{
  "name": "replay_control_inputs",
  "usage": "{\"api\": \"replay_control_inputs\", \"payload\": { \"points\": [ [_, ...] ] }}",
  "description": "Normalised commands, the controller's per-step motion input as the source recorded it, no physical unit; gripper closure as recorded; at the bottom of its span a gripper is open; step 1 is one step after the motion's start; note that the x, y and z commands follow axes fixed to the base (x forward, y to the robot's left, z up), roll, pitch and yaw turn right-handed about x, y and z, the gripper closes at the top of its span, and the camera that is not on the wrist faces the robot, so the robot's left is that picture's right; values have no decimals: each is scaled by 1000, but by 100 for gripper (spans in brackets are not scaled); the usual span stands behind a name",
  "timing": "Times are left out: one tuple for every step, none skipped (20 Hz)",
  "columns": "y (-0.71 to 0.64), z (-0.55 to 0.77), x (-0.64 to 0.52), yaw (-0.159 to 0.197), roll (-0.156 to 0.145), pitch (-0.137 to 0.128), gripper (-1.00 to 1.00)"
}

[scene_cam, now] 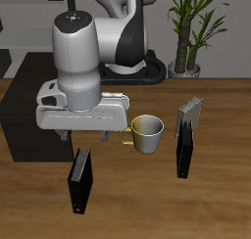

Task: Place the right black book upright on top of the shelf and place the left black book upright on top of the shelf

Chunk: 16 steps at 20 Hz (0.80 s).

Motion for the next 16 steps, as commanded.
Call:
{"api": "replay_control_inputs", "payload": {
  "points": [
    [-175, -364, 105, -7, -105, 6, -100],
    [-108, -282, 13, -107, 79, -47, -100],
    [128, -5, -87, 0, 0, 0, -100],
    [-290, -303, 120, -58, -59, -3, -100],
    [-137, -302, 62, -42, -19, 57, -100],
    [-158, -302, 42, -16, 1, 7, -100],
    [-250, -283, 23, -84, -73, 12, -100],
    [-138, -393, 11, -16, -17, 55, -100],
    [-266, -369, -10, -66, -70, -3, -100],
    [-19, -295, -27, -31, -13, 16, -100],
    [139, 12, -106, 0, 0, 0, -100],
    [-38, -425, -30, 10, 5, 44, -100],
    [-24, -222, -126, -82, -8, -45, -100],
    [71, -342, -46, -32, 41, 13, -100],
    [-102, -324, 23, 25, -56, 52, -100],
    [-1, -291, -41, -57, -23, 24, -100]
  ]
}}
